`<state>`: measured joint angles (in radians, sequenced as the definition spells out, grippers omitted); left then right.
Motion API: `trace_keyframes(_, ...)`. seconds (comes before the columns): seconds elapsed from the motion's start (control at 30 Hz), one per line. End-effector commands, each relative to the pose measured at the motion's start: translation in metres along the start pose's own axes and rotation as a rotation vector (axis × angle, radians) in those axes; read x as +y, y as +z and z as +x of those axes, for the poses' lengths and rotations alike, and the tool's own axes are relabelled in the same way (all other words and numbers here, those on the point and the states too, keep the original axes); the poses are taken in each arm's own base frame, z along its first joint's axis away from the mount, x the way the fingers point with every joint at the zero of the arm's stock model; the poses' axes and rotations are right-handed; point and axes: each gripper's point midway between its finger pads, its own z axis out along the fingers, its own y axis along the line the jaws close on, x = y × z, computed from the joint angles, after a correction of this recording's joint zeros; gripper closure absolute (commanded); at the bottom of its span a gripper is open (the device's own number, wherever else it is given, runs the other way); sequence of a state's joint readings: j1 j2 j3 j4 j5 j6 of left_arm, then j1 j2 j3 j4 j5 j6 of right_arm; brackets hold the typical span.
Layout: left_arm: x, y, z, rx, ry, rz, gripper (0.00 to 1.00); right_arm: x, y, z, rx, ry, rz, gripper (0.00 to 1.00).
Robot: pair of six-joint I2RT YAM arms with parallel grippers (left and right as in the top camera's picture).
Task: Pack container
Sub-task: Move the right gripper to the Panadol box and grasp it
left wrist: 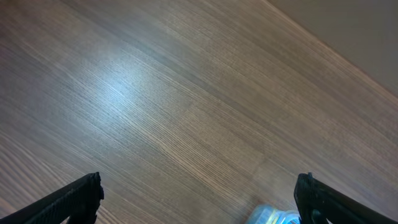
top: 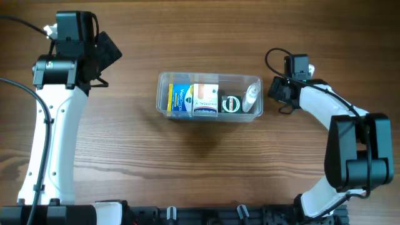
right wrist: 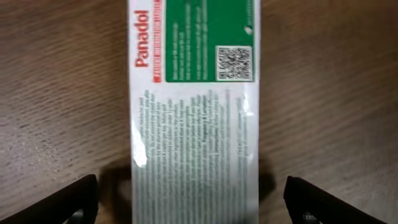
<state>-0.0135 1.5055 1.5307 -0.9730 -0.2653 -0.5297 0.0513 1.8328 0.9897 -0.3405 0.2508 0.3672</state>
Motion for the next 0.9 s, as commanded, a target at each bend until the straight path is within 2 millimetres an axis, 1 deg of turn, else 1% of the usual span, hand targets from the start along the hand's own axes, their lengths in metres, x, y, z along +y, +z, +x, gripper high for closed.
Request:
trace_keyframes(0.0,0.003,0.000,-0.004,-0.013,-0.004,-0.015,0.00,0.001,0.006,-0.005,-0.025,-0.096,-0.010,0.02)
trace_keyframes(0.1,0.003,0.000,-0.004,-0.013,-0.004,-0.015,0.00,0.001,0.006,-0.018,-0.070,-0.070,-0.021,0.03)
trace_keyframes(0.2,0.003,0.000,-0.004,-0.013,-0.004,-0.015,0.00,-0.001,0.007,-0.022,-0.085,-0.055,-0.024,0.09)
trace_keyframes(0.3,0.003,0.000,-0.004,-0.013,-0.004,-0.015,0.00,-0.001,0.007,-0.021,-0.081,-0.053,-0.023,0.18)
trace_keyframes(0.53,0.003,0.000,-0.004,-0.013,-0.004,-0.015,0.00,-0.002,0.012,-0.012,-0.053,-0.018,-0.024,0.20)
trace_keyframes(0.6,0.003,0.000,-0.004,-0.014,-0.004,-0.014,0.00,-0.002,0.013,-0.011,-0.049,-0.006,-0.023,0.26)
trace_keyframes(0.73,0.003,0.000,-0.004,-0.013,-0.004,-0.015,0.00,-0.002,0.013,-0.011,-0.050,-0.001,-0.023,0.27)
trace_keyframes(0.8,0.003,0.000,-0.004,-0.013,-0.004,-0.015,0.00,-0.003,0.013,-0.010,-0.045,-0.002,-0.022,0.31)
trace_keyframes(0.87,0.003,0.000,-0.004,-0.013,-0.004,-0.015,0.00,-0.003,0.013,-0.008,-0.039,-0.004,-0.020,0.32)
